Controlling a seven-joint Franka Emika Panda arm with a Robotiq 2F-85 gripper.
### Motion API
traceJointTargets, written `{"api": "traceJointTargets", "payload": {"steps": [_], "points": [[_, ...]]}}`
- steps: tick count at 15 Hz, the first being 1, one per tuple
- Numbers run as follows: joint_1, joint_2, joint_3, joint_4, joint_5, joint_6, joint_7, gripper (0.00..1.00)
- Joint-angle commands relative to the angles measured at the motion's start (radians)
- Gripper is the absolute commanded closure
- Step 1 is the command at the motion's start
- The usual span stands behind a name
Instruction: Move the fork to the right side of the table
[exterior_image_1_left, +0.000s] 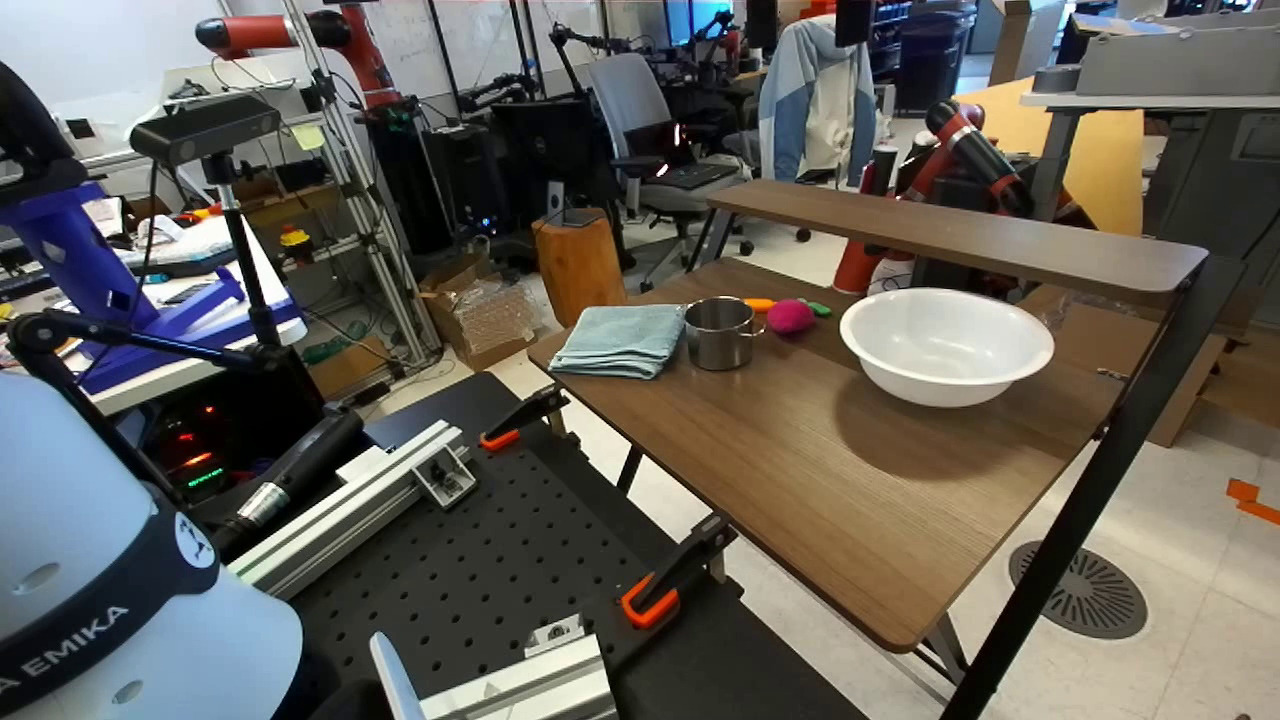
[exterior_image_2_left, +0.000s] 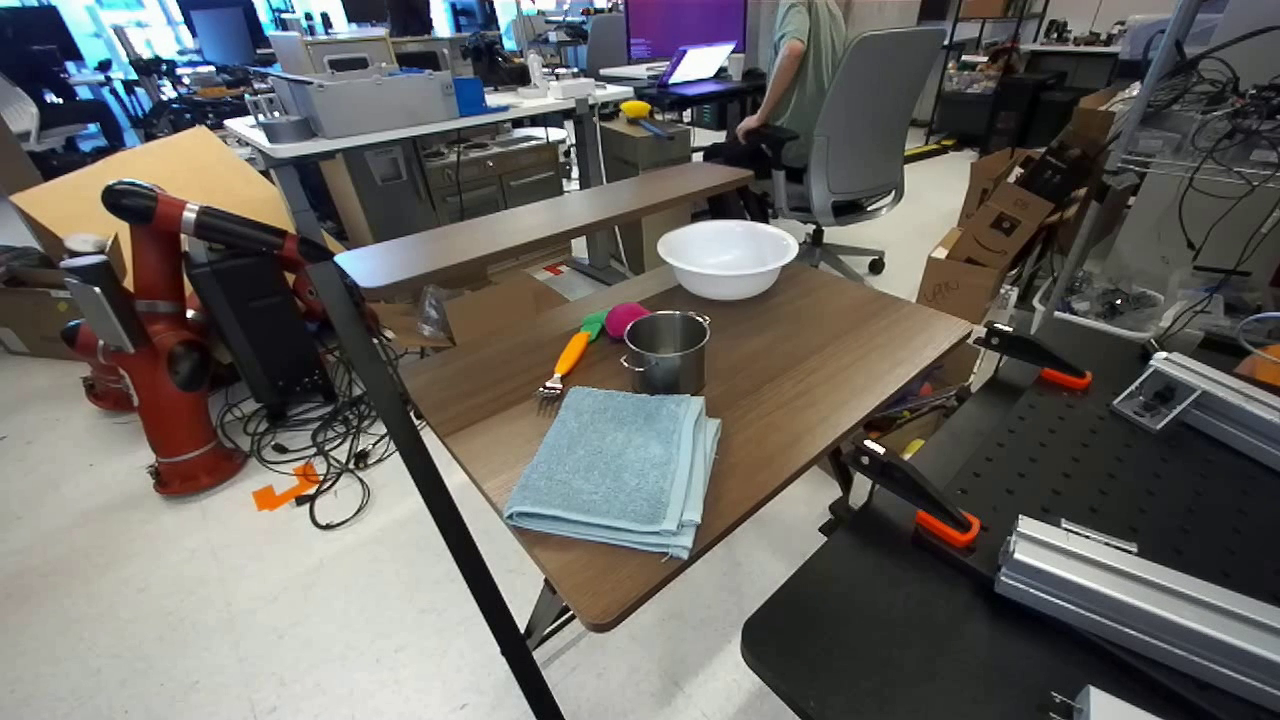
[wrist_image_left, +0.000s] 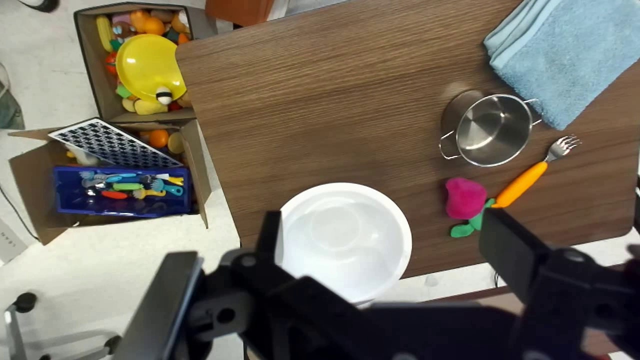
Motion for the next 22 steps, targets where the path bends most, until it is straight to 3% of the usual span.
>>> {"api": "traceJointTargets", "payload": {"steps": [1, 6, 10, 15, 22], "points": [[0.002, 0.0, -0.002, 0.002, 0.0, -0.003, 0.0, 0.0], [0.009, 0.041, 0.006, 0.013, 0.017, 0.012, 0.025, 0.0], [0.04, 0.137, 0.045, 0.037, 0.011, 0.049, 0.138, 0.0], [0.115, 0.32, 0.085, 0.107, 0.018, 0.156, 0.354, 0.0], [0.207, 0.592, 0.066, 0.312, 0.02, 0.235, 0.552, 0.0]]}}
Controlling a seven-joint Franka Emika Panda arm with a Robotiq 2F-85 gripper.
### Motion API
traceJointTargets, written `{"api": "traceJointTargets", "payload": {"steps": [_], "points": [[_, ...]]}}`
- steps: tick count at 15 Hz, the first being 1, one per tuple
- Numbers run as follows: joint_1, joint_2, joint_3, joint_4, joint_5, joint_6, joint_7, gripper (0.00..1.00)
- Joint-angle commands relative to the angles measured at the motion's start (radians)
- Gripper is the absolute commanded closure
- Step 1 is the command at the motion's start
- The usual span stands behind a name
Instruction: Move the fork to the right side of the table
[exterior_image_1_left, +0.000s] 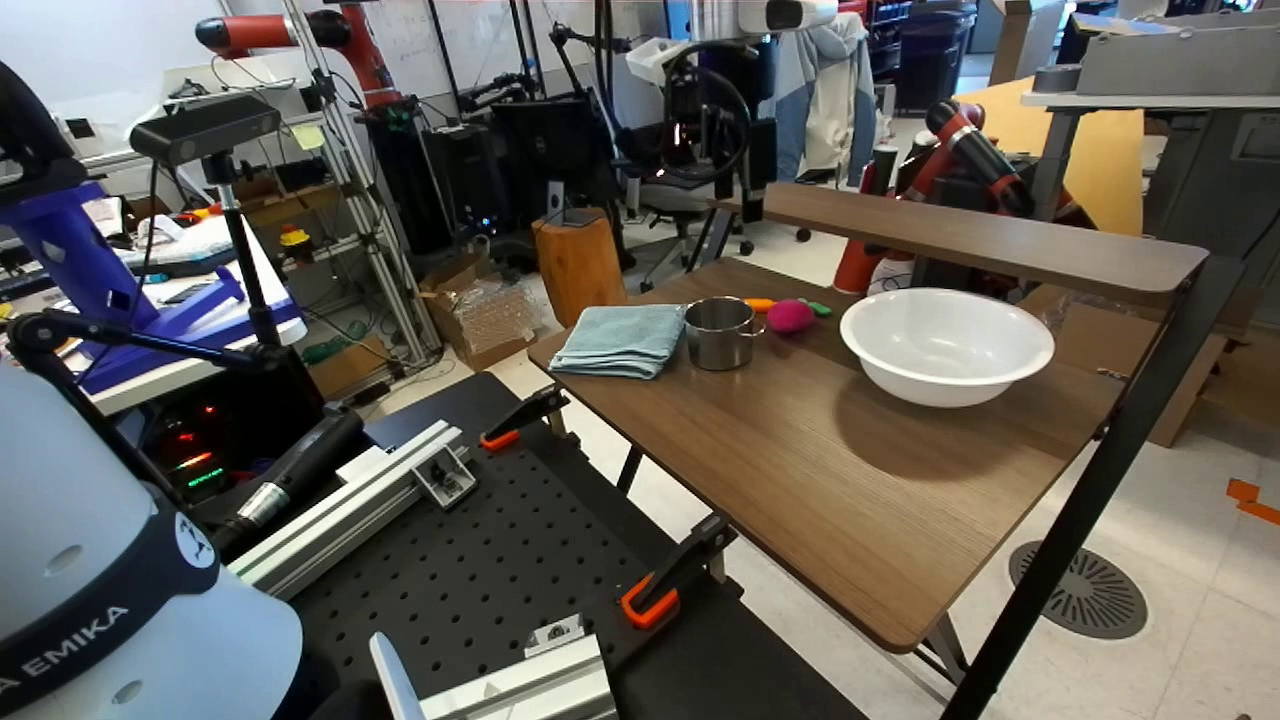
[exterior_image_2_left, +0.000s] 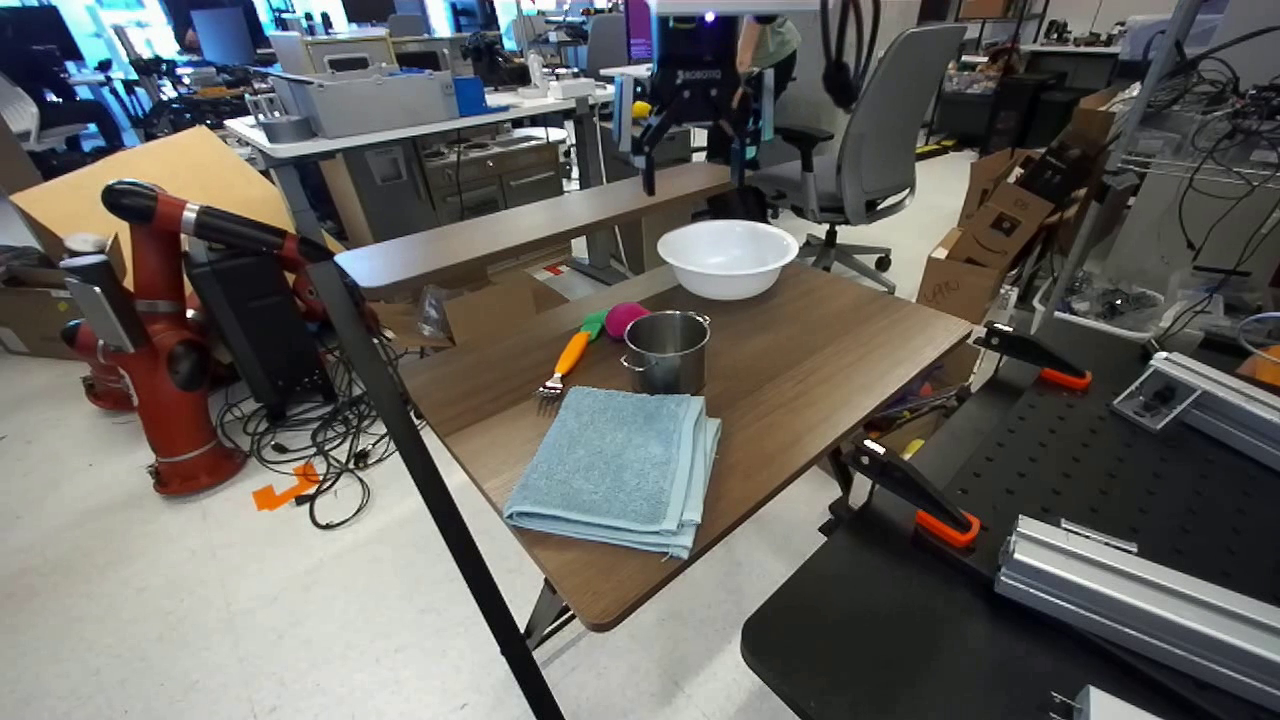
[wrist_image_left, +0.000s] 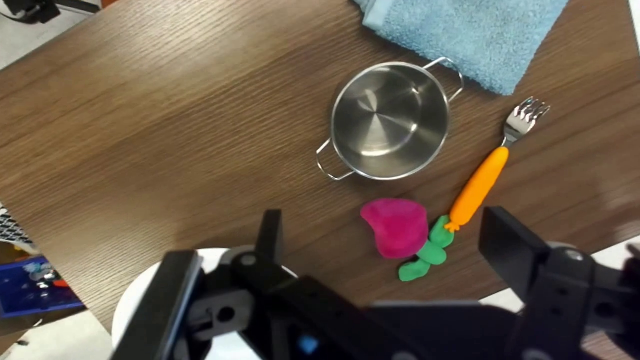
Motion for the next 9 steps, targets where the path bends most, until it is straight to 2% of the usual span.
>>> {"api": "traceJointTargets", "payload": {"steps": [1, 9], "points": [[0.035, 0.127, -0.028, 0.135, 0.018, 0.009, 0.06, 0.0], [0.094, 0.42, -0.049, 0.455, 0.015, -0.033, 0.104, 0.0]]}}
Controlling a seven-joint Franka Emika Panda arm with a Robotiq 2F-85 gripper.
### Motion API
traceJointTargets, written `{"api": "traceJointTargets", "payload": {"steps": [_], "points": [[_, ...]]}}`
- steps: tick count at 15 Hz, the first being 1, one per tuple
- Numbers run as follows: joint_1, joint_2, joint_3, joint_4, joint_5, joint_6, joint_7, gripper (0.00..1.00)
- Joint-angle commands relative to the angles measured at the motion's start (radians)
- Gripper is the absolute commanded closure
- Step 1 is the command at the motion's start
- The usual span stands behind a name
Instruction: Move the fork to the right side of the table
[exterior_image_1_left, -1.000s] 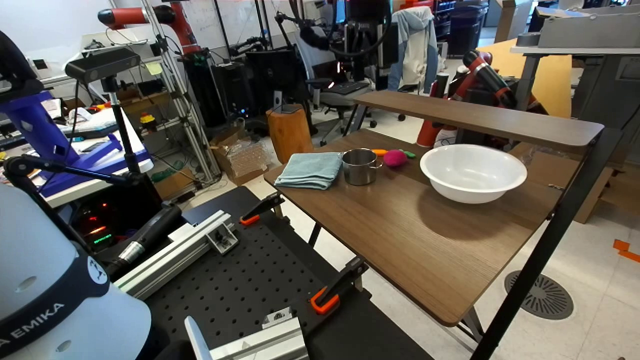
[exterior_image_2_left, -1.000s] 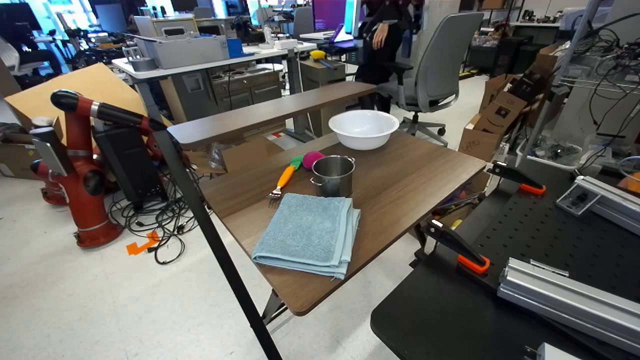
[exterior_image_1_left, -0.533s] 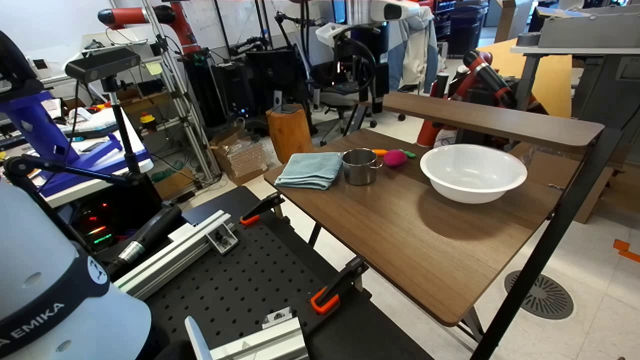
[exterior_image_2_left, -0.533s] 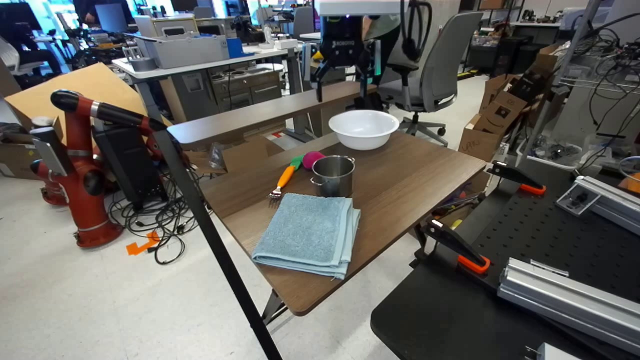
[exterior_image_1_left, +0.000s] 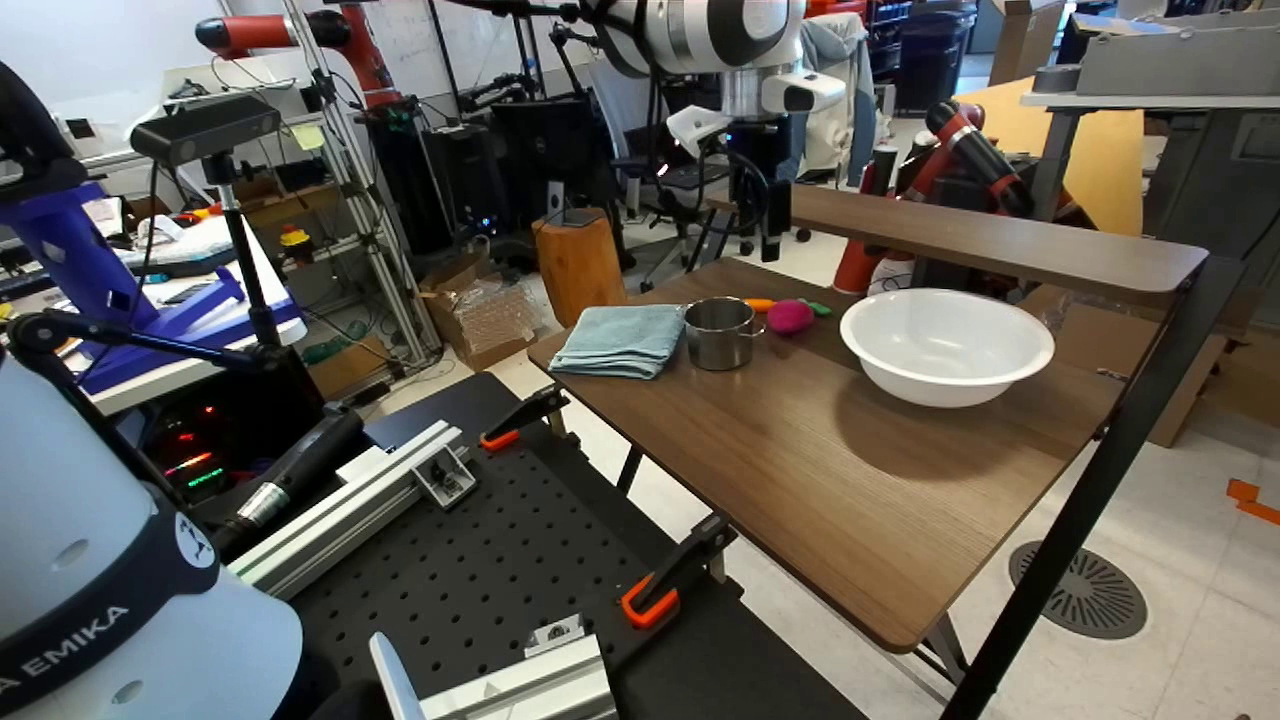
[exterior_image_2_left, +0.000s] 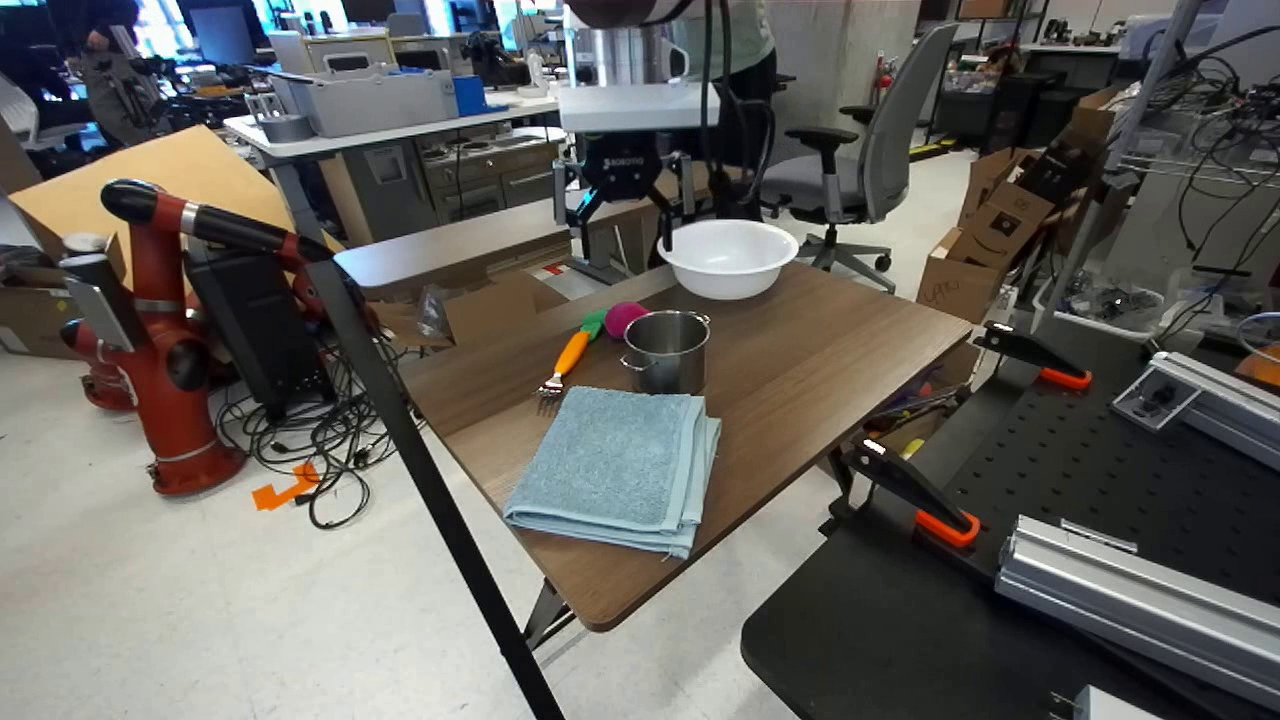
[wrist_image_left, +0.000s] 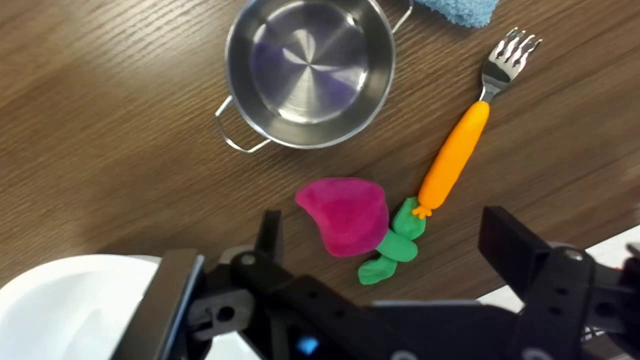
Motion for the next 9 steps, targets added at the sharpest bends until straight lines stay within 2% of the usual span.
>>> {"api": "traceJointTargets", "payload": {"steps": [1, 9], "points": [[0.047, 0.131, -0.031, 0.18, 0.013, -0.055, 0.026, 0.0], [0.082, 0.357, -0.022, 0.443, 0.039, -0.084, 0.057, 0.0]]}}
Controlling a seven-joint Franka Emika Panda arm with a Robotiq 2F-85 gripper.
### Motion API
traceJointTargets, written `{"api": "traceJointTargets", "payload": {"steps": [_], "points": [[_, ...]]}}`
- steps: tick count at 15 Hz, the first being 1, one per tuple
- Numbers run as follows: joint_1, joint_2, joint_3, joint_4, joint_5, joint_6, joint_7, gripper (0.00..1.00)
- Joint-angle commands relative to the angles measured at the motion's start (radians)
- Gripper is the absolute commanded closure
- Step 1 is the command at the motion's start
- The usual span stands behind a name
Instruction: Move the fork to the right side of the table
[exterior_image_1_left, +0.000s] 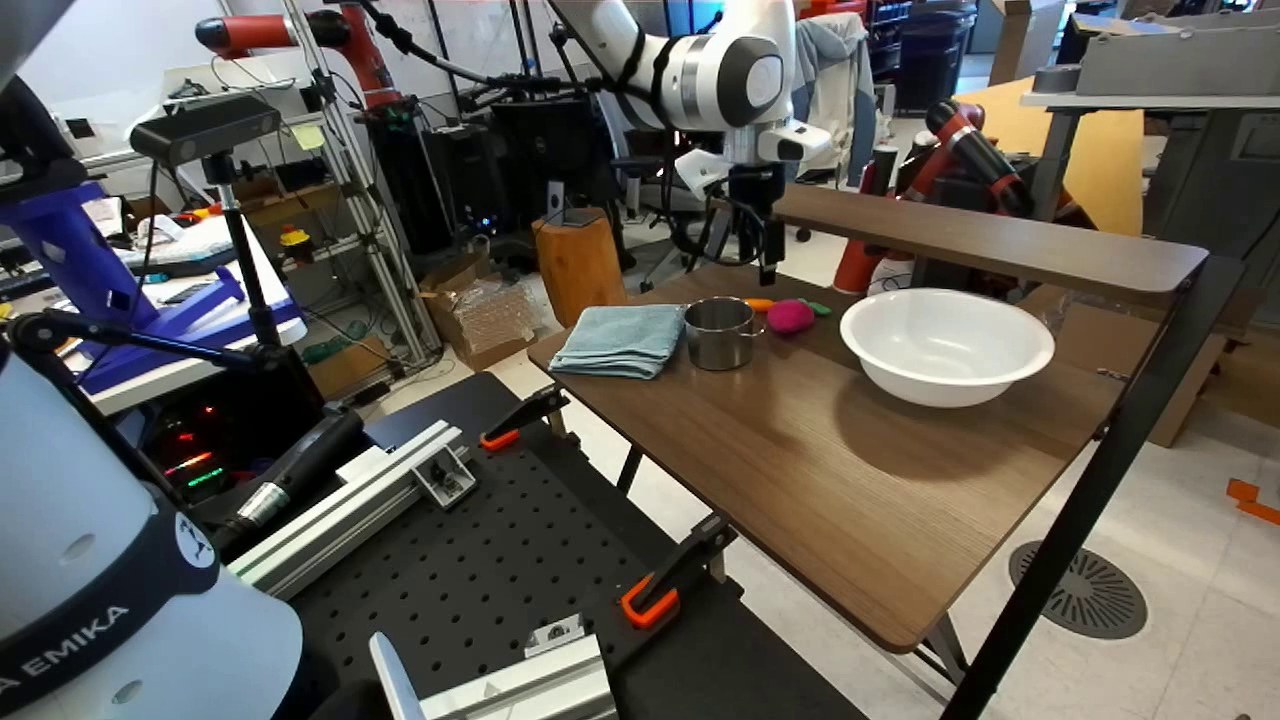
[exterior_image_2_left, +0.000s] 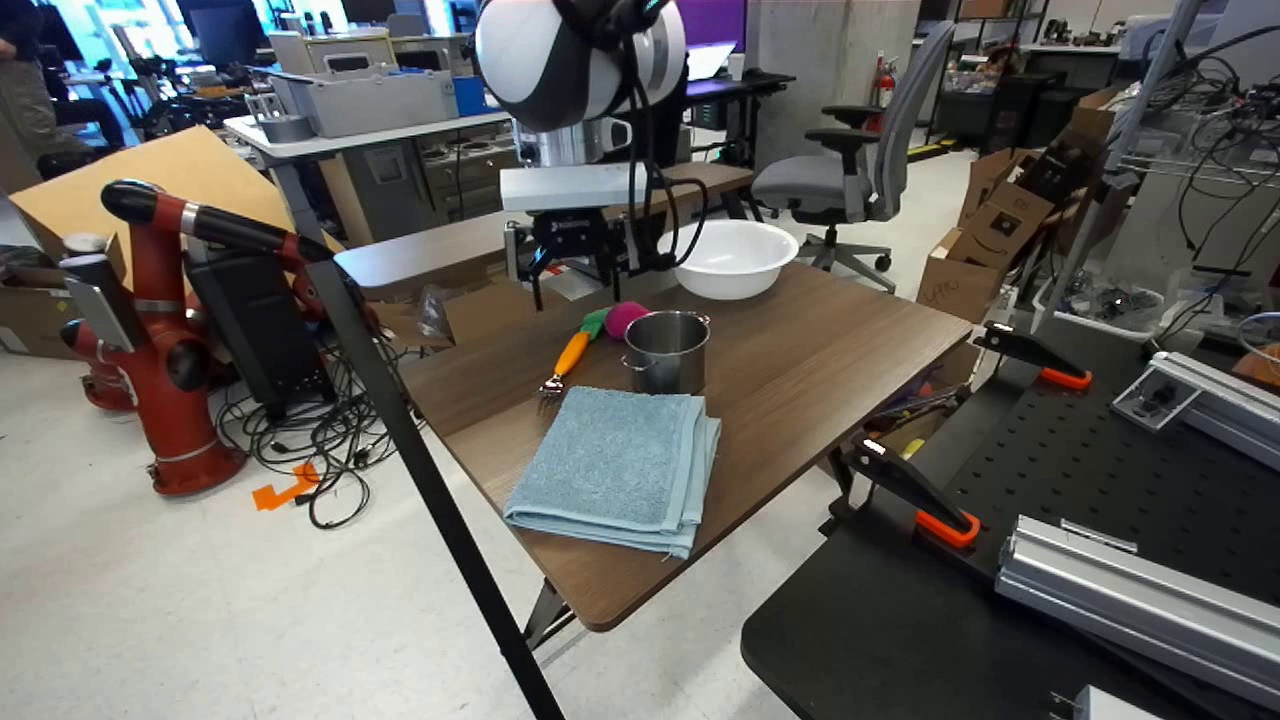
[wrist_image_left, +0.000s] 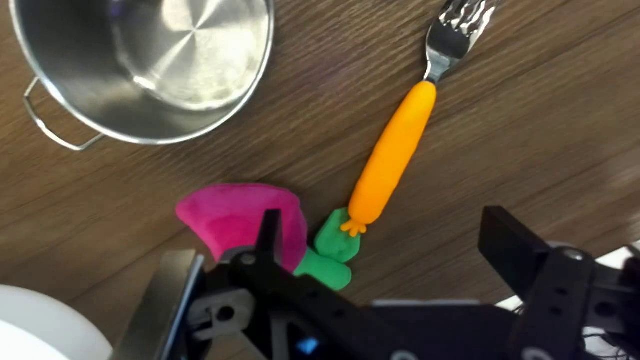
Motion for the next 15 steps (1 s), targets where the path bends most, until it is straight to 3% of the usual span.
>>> {"api": "traceJointTargets", "payload": {"steps": [1, 9, 15], "points": [[0.029, 0.099, -0.013, 0.147, 0.034, -0.057, 0.027, 0.0], [0.068, 0.22, -0.002, 0.286, 0.039, -0.073, 0.087, 0.0], [0.066, 0.244, 0.006, 0.321, 0.049, -0.114, 0.08, 0.0]]}}
